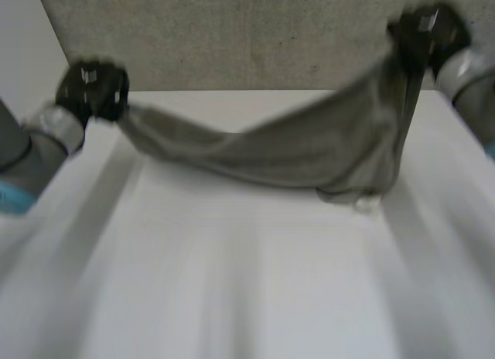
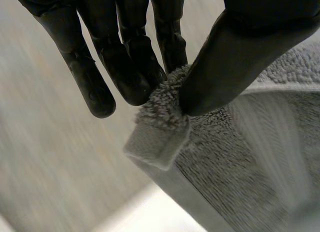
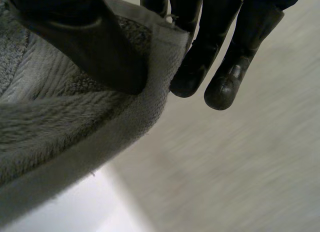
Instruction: Fold the towel.
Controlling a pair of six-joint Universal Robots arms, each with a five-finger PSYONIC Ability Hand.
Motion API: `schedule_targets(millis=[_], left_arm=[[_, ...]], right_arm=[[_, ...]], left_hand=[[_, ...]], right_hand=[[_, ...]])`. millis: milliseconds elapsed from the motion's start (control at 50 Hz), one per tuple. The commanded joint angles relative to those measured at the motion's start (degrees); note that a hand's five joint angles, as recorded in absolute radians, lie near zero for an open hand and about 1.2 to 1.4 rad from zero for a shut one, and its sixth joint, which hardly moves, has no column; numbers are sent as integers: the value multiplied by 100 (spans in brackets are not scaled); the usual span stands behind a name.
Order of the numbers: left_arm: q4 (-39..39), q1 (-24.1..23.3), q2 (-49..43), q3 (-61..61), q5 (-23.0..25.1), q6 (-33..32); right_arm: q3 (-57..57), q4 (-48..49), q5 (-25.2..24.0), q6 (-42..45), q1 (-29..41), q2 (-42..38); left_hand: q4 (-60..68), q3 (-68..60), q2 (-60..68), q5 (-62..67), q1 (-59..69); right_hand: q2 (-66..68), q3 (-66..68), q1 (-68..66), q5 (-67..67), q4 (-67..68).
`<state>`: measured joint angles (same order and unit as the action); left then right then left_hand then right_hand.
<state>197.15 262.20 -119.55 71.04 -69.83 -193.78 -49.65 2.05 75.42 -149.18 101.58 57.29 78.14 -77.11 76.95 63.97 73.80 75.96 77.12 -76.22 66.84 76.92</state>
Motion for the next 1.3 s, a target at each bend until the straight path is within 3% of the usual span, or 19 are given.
schedule_targets(millis=[20, 80, 180, 220, 340, 400, 440, 500, 560, 600, 660, 760, 800, 840, 960, 980, 1100, 1200, 1300], left_arm=[[34, -257, -411, -3432, -223, 706], [157, -258, -438, -3992, -495, 1365], [289, -222, -367, -3624, -681, 2002], [298, -178, -315, -3299, -672, 2098], [272, 147, -51, -1436, -452, 2098], [342, 331, 46, -311, -22, 2046], [508, 445, 89, 713, 442, 1775], [615, 516, 98, 1192, 638, 1509], [790, 657, 125, 2010, 998, 815], [817, 753, 160, 2465, 1252, 89], [694, 771, 282, 2485, 1332, -326], [360, 771, 643, 2353, 1323, -266], [-200, 736, 1579, 1942, 1323, 328], [-316, 718, 1914, 1757, 1323, 662], [-335, 753, 3172, 782, 1288, 2463], [-326, 771, 3331, 571, 1271, 2911], [-326, 832, 3237, 182, 1227, 3793], [-431, 832, 2544, 295, 1191, 3707], [-642, 797, 1540, 445, 1165, 3584]], right_arm=[[2592, 718, 588, -252, 213, -482], [3266, 981, 684, -470, 231, -552], [2934, 683, 614, -885, 231, -535], [2401, -7, 422, -850, 187, -535], [1431, -1154, -107, -472, 160, -596], [333, -1611, -388, -68, 72, -509], [-891, -1629, -607, 335, -76, -316], [-2061, -1401, -844, 712, -208, -114], [-2977, -1015, -950, 995, -331, 53], [-3285, -883, -968, 1083, -384, 176], [-3534, -785, -916, 1075, -429, 509], [-3455, -881, -880, 943, -385, 1205], [-3132, -934, -880, 463, -385, 2080], [-2895, -934, -898, 129, -393, 2476], [-1482, -1564, -950, -875, -464, 3121], [-1478, -1567, -951, -876, -464, 3121], [-397, -2516, -889, -894, -499, 2656], [-265, -2762, -854, -525, -420, 1961], [-265, -2780, -476, -59, -209, 1337]], left_hand=[[186, -289, 305, 603, 620], [186, -289, 305, 603, 620], [186, -289, 305, 603, 620], [186, -289, 305, 603, 620], [186, -289, 305, 603, 620], [186, -289, 305, 603, 620], [186, -289, 305, 603, 620], [186, -289, 305, 603, 620], [186, -289, 305, 603, 620], [186, -289, 305, 603, 620], [186, -289, 305, 603, 620], [186, -289, 305, 603, 620], [186, -289, 305, 603, 620], [186, -289, 305, 603, 620], [186, -289, 305, 603, 620], [186, -289, 305, 603, 620], [186, -289, 305, 603, 620], [186, -289, 305, 603, 620], [186, -289, 305, 603, 620]], right_hand=[[404, 288, -378, 316, 308], [404, 288, -378, 316, 308], [404, 288, -378, 316, 308], [404, 288, -378, 316, 308], [404, 288, -378, 316, 308], [404, 288, -378, 316, 308], [404, 288, -378, 316, 308], [404, 288, -378, 316, 308], [404, 288, -378, 316, 308], [404, 288, -378, 316, 308], [404, 288, -378, 316, 308], [404, 288, -378, 316, 308], [404, 288, -378, 316, 308], [404, 288, -378, 316, 308], [404, 288, -378, 316, 308], [404, 288, -378, 316, 308], [404, 288, -378, 316, 308], [404, 288, -378, 316, 308], [404, 288, -378, 316, 308]])
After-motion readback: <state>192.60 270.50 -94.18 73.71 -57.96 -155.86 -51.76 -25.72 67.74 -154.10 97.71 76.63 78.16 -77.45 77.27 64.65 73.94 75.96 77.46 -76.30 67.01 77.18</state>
